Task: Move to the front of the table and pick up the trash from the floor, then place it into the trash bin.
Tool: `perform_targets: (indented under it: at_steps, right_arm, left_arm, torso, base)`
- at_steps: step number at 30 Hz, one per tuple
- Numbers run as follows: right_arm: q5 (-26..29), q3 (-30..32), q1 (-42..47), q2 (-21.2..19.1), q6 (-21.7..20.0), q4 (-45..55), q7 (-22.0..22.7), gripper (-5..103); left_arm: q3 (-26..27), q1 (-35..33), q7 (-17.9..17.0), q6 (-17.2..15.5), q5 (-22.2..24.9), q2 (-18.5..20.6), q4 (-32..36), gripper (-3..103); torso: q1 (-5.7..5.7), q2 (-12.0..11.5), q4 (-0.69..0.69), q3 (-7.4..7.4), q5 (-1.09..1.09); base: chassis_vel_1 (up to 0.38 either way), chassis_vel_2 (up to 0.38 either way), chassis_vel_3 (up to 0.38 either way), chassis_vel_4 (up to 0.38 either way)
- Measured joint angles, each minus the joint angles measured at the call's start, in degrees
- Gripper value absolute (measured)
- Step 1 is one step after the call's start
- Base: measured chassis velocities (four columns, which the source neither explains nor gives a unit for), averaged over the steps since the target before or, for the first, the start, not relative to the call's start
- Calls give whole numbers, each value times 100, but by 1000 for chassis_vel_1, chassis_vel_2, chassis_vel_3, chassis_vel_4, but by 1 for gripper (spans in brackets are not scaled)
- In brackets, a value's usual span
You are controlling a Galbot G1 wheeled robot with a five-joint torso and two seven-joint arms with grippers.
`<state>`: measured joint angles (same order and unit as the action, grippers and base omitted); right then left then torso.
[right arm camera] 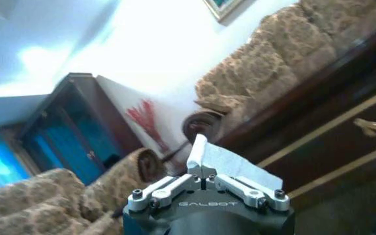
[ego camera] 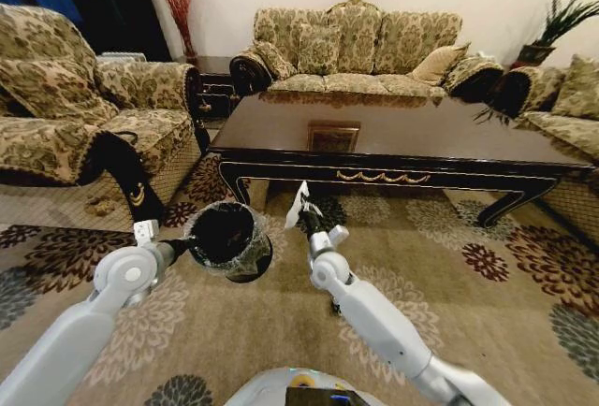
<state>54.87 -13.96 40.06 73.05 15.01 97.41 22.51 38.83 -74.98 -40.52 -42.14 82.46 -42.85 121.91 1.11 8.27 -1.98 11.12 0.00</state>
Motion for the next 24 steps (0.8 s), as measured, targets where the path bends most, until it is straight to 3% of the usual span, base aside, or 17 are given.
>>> perform_targets:
  at_steps: [12,24]
  right_arm:
    - [200,-668,-643,-133,-14,360,56,0]
    - [401,-1329,-1434,40,11,437,-148,0]
  left_arm:
    - [-236,255,-13,0,53,30,-132,1]
    - [-470,494,-26,0,56,-38,-314,1]
  torso:
    - [0,0,1,0,0]
    - [0,0,-1,0,0]
  base:
    - [0,0,0,0]
    - [0,0,0,0]
